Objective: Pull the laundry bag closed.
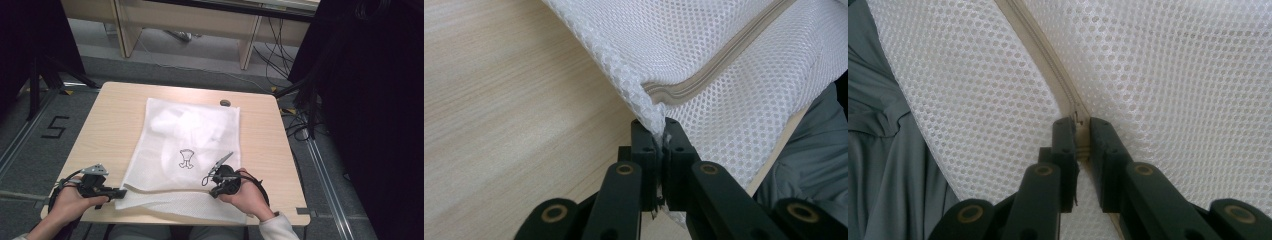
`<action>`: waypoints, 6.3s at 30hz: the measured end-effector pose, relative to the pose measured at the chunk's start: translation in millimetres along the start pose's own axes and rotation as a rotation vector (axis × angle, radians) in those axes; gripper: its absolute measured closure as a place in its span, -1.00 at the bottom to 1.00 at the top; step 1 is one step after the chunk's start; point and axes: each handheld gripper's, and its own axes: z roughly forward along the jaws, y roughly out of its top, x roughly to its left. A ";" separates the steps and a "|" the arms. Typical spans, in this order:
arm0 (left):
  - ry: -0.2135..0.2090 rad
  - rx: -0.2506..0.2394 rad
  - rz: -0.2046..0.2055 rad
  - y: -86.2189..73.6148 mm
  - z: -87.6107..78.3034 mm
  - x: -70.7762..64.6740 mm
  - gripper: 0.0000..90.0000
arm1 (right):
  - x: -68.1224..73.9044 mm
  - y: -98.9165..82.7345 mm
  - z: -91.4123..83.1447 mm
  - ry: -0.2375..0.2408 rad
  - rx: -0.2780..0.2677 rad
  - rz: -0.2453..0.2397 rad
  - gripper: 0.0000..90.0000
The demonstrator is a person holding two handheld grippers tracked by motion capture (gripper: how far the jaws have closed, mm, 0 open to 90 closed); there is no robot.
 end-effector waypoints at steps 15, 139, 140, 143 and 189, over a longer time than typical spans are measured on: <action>0.000 -0.025 -0.006 -0.8 1.6 -0.3 0.91 | -3.2 -5.6 -2.8 -0.006 0.003 0.011 0.83; -0.017 -0.023 -0.005 0.9 -1.8 -0.6 0.91 | -31.6 -63.7 -30.6 -0.011 -0.006 0.116 0.83; -0.017 -0.023 -0.002 0.9 -1.8 -0.7 0.91 | -32.1 -64.2 -30.6 -0.008 -0.008 0.110 0.83; -0.014 -0.050 -0.009 0.1 -1.0 -1.2 0.91 | -33.1 -65.1 -30.8 -0.009 -0.013 0.101 0.83; -0.029 -0.032 0.013 -1.5 0.9 -2.7 0.87 | -37.6 -82.7 -28.7 -0.005 -0.012 0.167 0.77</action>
